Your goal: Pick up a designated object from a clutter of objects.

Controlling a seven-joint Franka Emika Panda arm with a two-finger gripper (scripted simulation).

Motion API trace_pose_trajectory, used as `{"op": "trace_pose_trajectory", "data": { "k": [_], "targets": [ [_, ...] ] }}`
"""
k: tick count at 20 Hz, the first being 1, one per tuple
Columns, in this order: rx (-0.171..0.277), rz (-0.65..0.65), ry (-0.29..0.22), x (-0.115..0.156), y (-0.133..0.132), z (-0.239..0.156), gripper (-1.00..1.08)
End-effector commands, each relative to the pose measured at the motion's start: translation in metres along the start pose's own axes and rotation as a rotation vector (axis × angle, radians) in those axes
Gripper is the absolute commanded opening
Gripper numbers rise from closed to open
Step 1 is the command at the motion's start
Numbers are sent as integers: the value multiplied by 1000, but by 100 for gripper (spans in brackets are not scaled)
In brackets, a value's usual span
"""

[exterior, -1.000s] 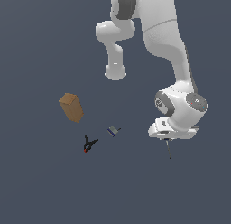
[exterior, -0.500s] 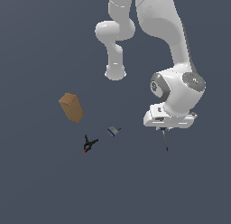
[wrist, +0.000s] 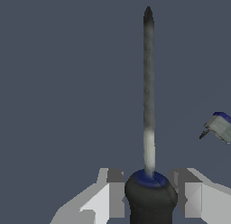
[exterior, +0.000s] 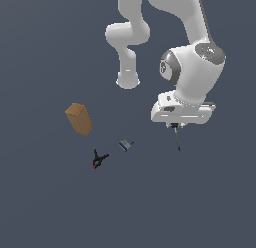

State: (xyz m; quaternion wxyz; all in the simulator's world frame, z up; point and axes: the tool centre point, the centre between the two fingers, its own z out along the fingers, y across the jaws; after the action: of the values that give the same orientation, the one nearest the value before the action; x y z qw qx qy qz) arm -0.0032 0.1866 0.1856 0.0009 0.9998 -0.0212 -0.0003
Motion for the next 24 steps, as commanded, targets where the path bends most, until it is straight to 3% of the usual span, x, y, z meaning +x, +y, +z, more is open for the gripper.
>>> {"op": "trace_pose_trajectory", "data": {
  "k": [1, 15, 24],
  "targets": [
    [1, 0, 1, -7, 11, -22, -100],
    [5, -1, 0, -48, 76, -150, -100],
    [3, 0, 0, -64, 105, -208, -100]
  ]
}}
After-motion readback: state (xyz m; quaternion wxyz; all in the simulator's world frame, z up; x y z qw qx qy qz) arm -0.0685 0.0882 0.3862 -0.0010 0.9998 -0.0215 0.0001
